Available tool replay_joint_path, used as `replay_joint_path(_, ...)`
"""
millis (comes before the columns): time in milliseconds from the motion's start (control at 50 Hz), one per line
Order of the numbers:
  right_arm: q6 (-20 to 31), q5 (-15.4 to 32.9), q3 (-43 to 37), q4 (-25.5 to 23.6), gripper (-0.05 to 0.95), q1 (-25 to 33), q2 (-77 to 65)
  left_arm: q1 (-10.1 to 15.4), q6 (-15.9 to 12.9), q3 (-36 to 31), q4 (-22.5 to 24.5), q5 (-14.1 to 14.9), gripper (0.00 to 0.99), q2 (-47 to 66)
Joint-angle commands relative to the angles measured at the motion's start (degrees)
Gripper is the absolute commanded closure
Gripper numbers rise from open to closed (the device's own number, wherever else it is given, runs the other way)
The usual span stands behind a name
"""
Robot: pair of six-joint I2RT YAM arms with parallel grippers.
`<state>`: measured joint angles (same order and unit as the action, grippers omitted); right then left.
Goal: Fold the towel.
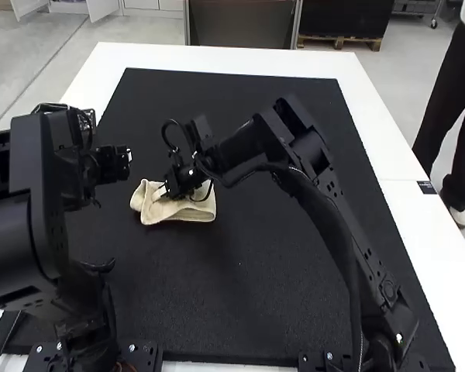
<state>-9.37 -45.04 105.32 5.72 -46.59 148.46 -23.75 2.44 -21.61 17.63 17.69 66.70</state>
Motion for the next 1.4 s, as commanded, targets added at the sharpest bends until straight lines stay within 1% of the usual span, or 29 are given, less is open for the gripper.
replay_joint_path(0, 0.58, -0.14, 1.91, -1.15, 0.92, 0.71, -3.09, -0.51, 0.11, 0.34, 0.57, 1.12, 0.038, -0.6)
replay_joint_path(200, 0.58, -1.37, 3.58, -5.01, 0.92, 1.68, -8.1, -0.51, 0.2, 0.16, 0.48, 1.38, 0.038, -0.87)
replay_joint_path(520, 0.84, -1.72, 3.05, -7.47, 0.92, 4.4, -16.63, -0.51, 0.64, -2.56, -0.66, 1.73, 0.038, -0.87)
replay_joint_path(640, 0.75, -1.19, 2.52, -7.47, 0.92, 6.16, -20.58, -0.33, 1.08, -5.03, -1.28, 1.64, 0.038, -0.87)
replay_joint_path(680, 0.75, -0.4, 2.35, -7.47, 0.92, 6.77, -21.81, -0.25, 1.87, -5.99, -1.46, 1.73, 0.038, -0.87)
replay_joint_path(800, 0.93, 1.62, 0.94, -7.39, 0.92, 9.32, -26.03, 0.19, 1.87, -8.89, -2.86, 1.64, 0.038, -0.87)
replay_joint_path(900, 0.84, 3.55, -1.17, -6.33, 0.92, 11.52, -30.78, 0.72, 1.87, -11.79, -5.15, 1.64, 0.036, -0.78)
replay_joint_path(1040, 0.49, 6.54, -4.77, -5.01, 0.92, 14.33, -37.72, 2.3, 2.22, -16.28, -7.43, 1.64, 0.038, -1.48)
replay_joint_path(1060, 0.49, 6.8, -5.47, -4.66, 0.92, 14.68, -38.78, 2.57, 2.4, -16.89, -7.61, 1.64, 0.036, -1.66)
replay_joint_path(1100, -0.13, 8.03, -7.5, -2.99, 0.92, 15.74, -41.41, 3.36, 3.72, -18.47, -7.78, 1.64, 0.038, -2.1)
replay_joint_path(1200, -1.88, 9.7, -11.45, 0.52, 0.92, 18.2, -46.6, 5.03, 5.03, -21.29, -8.31, 1.2, 0.038, -2.8)
replay_joint_path(1280, -3.11, 11.99, -15.41, 3.16, 0.92, 20.13, -51.26, 6.96, 5.82, -23.92, -9.28, -0.91, 0.038, -3.33)
replay_joint_path(1320, -3.2, 12.78, -17.08, 4.22, 0.92, 21.01, -53.54, 7.84, 6.53, -25.06, -9.63, -2.14, 0.038, -3.77)
replay_joint_path(1380, -3.29, 14.8, -19.71, 5.62, 0.92, 22.33, -56.88, 9.42, 6.79, -26.56, -10.16, -4.07, 0.038, -4.38)
